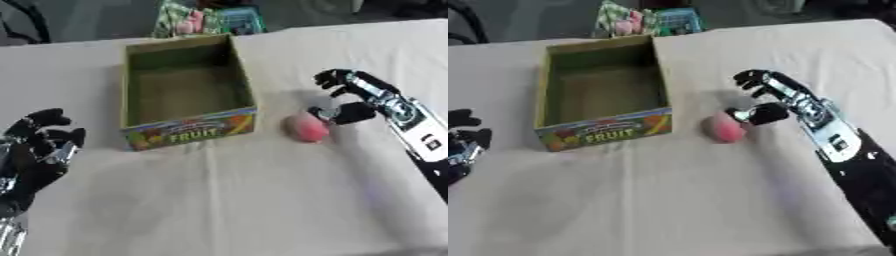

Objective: Pick up objects on the table and place them in the box.

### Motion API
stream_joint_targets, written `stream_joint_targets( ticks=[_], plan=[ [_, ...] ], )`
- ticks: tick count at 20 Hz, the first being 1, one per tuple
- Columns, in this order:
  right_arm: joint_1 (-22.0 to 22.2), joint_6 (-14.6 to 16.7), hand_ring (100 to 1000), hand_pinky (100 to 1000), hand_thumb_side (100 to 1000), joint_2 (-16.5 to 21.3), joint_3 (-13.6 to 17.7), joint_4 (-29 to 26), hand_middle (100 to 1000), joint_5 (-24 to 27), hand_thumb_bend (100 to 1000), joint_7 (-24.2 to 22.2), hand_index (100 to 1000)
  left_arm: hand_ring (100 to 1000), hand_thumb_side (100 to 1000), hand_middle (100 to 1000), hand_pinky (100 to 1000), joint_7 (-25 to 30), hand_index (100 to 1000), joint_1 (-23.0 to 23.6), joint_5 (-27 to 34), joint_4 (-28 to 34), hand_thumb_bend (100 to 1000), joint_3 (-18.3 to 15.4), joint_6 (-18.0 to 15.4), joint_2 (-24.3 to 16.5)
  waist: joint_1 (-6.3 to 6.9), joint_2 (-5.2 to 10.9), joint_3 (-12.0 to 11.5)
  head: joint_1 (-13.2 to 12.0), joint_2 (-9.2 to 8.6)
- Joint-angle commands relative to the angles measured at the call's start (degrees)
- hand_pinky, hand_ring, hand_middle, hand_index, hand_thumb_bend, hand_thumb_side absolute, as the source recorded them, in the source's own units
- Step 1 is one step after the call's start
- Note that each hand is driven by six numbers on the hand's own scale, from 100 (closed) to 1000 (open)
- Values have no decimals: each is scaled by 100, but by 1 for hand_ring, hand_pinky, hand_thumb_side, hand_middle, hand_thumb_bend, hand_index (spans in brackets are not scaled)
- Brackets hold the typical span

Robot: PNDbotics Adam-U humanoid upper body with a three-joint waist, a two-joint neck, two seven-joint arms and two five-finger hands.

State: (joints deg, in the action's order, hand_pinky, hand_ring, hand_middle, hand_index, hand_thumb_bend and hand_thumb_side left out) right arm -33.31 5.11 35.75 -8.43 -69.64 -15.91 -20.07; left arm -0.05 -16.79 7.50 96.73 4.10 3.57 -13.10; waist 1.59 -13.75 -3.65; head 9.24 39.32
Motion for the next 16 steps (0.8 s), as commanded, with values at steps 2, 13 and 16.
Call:
stream_joint_targets(
  ticks=[2, 13, 16],
  plan=[
    [-93, 126, 861, 783, 204, 170, 102, -14, 775, -185, 403, -464, 868, 574, 100, 622, 586, 13, 747, -86, -8, 113, 373, -8, -9, -90, -20, 99, 0, -4, 50],
    [-132, 45, 854, 776, 265, 258, 636, -488, 766, 19, 389, -1162, 871, 574, 100, 622, 586, -9, 747, -69, -7, 112, 372, -31, -13, -99, -16, 118, 45, -43, 42],
    [-120, 34, 851, 774, 279, 336, 695, -677, 764, 97, 384, -1030, 871, 574, 100, 622, 587, -12, 747, -63, -8, 107, 372, -34, -11, -101, -24, 126, 62, -43, 45]
  ],
)
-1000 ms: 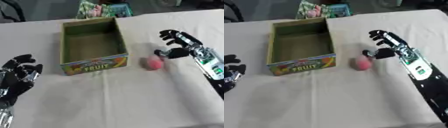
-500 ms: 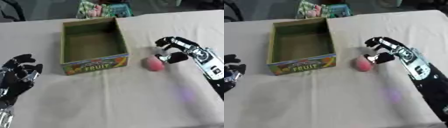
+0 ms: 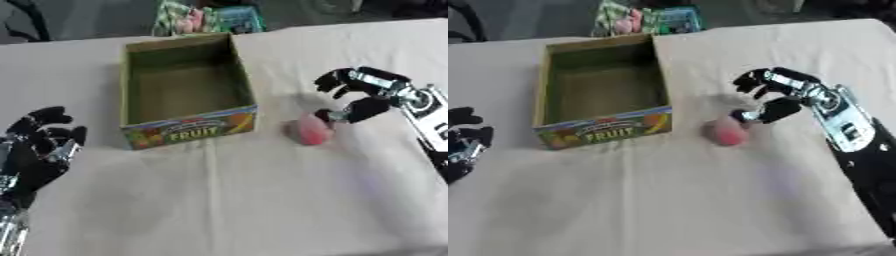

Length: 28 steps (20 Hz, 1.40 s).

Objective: Pick up objects on the table and place them in the box.

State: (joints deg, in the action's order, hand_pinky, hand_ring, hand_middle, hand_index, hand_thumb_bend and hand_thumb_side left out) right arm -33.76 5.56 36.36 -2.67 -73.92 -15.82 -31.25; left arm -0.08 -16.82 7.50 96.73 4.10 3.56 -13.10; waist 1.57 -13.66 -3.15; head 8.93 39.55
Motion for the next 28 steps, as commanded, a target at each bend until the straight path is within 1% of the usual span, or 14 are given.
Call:
stream_joint_targets(
  ticks=[1, 6, 14, 20, 24, 28],
  plan=[
    [-66, -11, 850, 774, 283, 299, 137, -308, 763, 109, 383, 135, 872, 574, 100, 622, 587, -10, 747, -58, -8, 106, 371, -34, -11, -103, -23, 119, 16, -12, 22],
    [2, -3, 846, 773, 297, 450, 181, -574, 762, 181, 373, 325, 871, 575, 100, 622, 586, -23, 747, -45, -10, 105, 371, -45, -13, -115, -26, 129, 31, -6, 30],
    [149, 52, 845, 775, 287, 565, 35, -807, 760, 279, 363, 189, 868, 575, 100, 622, 587, -22, 747, -36, -16, 101, 371, -47, -14, -126, -44, 139, 57, 10, 49],
    [229, 152, 847, 781, 267, 519, -264, -846, 761, 241, 345, -270, 865, 575, 100, 622, 587, -15, 747, -41, -17, 99, 372, -41, -13, -125, -44, 135, 46, 28, 46],
    [235, 224, 849, 785, 258, 448, -435, -778, 761, 86, 330, -610, 863, 575, 100, 622, 586, -9, 748, -44, -16, 100, 372, -35, -12, -121, -41, 130, 34, 32, 44],
    [230, 298, 848, 789, 252, 380, -546, -699, 751, -140, 314, -839, 853, 576, 100, 622, 586, -9, 747, -47, -15, 101, 372, -34, -12, -118, -41, 127, 21, 31, 37]
  ],
)
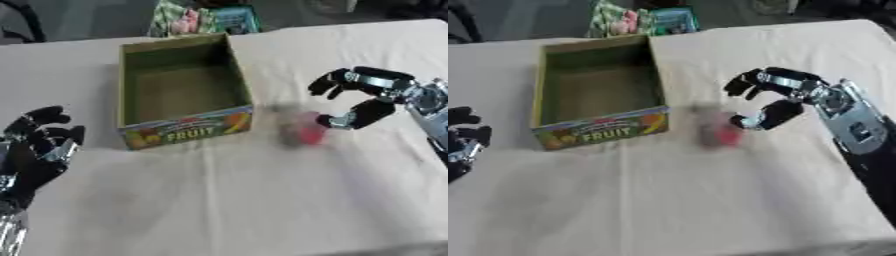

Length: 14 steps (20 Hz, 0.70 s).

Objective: Pick up objects on the table and place them in the box.

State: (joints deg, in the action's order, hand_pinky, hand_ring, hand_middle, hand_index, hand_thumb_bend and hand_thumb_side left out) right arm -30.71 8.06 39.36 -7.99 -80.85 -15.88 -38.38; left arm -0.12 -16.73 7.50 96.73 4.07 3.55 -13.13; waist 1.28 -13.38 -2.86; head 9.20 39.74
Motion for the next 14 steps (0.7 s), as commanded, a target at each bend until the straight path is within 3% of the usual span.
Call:
stream_joint_targets(
  ticks=[1, 8, 13, 14],
  plan=[
    [-73, 65, 848, 789, 250, 66, -31, 12, 749, -173, 311, -164, 850, 576, 100, 622, 587, -4, 748, -58, -15, 101, 372, -31, -11, -114, -15, 99, -9, 4, 17],
    [-85, 192, 845, 794, 239, 14, -103, 52, 719, -438, 263, -413, 824, 576, 100, 622, 587, -1, 748, -60, -15, 99, 371, -28, -11, -114, -23, 97, -14, -4, 17],
    [-115, 299, 835, 795, 193, -13, -122, 42, 658, -729, 100, -469, 782, 576, 100, 622, 587, -1, 748, -64, -16, 98, 370, -27, -11, -115, -24, 101, -20, -7, 17],
    [-123, 325, 830, 794, 170, -16, -120, 38, 639, -787, 100, -457, 766, 576, 100, 622, 587, -1, 748, -66, -16, 99, 370, -27, -11, -116, -24, 102, -19, -9, 13]
  ],
)
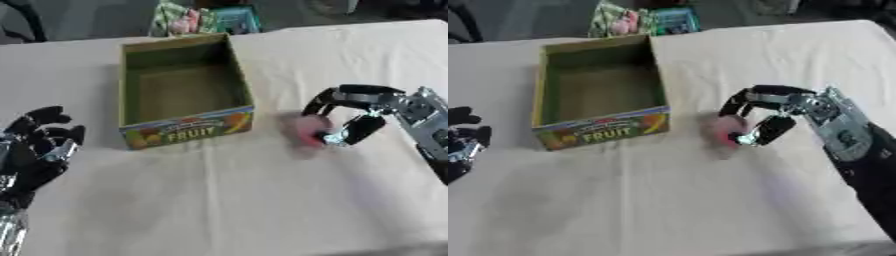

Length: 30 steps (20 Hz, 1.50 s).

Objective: Pick up objects on the table and place them in the box.

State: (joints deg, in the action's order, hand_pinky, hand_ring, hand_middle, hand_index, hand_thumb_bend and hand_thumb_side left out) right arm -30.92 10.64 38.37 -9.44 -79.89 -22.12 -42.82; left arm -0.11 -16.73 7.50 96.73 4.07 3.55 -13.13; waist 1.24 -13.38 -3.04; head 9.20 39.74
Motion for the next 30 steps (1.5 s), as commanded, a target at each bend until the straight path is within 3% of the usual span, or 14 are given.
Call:
stream_joint_targets(
  ticks=[1, 3, 8, 11, 12, 13, 14, 22, 30],
  plan=[
    [-110, 87, 821, 789, 134, 79, 34, -60, 609, -216, 100, 21, 740, 576, 100, 622, 587, -2, 748, -67, -16, 99, 370, -28, -11, -117, -21, 104, 0, -11, 10],
    [-126, 109, 801, 780, 100, 72, 57, -58, 547, -311, 100, 160, 681, 576, 100, 622, 587, -4, 748, -69, -17, 100, 370, -28, -11, -119, -23, 107, 0, -13, 9],
    [-185, 157, 680, 705, 100, 55, 115, -39, 319, -474, 100, 598, 427, 576, 100, 622, 586, -9, 747, -69, -18, 99, 370, -31, -10, -121, -29, 114, -5, -23, 2],
    [-254, 177, 610, 668, 100, 50, 160, -58, 252, -491, 100, 874, 358, 576, 100, 622, 587, -15, 748, -68, -16, 102, 370, -35, -11, -124, -26, 119, -6, -29, -3],
    [-293, 198, 605, 665, 100, 56, 175, -81, 247, -520, 100, 950, 354, 576, 100, 622, 587, -16, 748, -68, -16, 103, 370, -36, -11, -125, -24, 120, -5, -34, -7],
    [-332, 203, 602, 663, 254, 54, 194, -94, 246, -527, 100, 1015, 352, 576, 100, 622, 587, -17, 748, -67, -15, 103, 370, -37, -11, -125, -23, 122, -4, -36, -9],
    [-385, 204, 603, 663, 100, 56, 219, -114, 244, -529, 100, 1083, 352, 576, 100, 622, 587, -18, 748, -65, -14, 103, 370, -37, -11, -124, -21, 124, -2, -38, -9],
    [-1147, 189, 599, 662, 100, -92, 299, -80, 242, -684, 100, 1493, 348, 576, 100, 622, 587, -6, 747, -60, -9, 103, 371, -25, -9, -117, -12, 144, -18, -28, -8],
    [-2241, 288, 598, 657, 100, -813, 137, 905, 240, -1145, 100, 1642, 348, 576, 100, 622, 586, 41, 747, -88, -4, 102, 373, 20, -4, -99, -10, 128, -126, 56, -32]
  ],
)
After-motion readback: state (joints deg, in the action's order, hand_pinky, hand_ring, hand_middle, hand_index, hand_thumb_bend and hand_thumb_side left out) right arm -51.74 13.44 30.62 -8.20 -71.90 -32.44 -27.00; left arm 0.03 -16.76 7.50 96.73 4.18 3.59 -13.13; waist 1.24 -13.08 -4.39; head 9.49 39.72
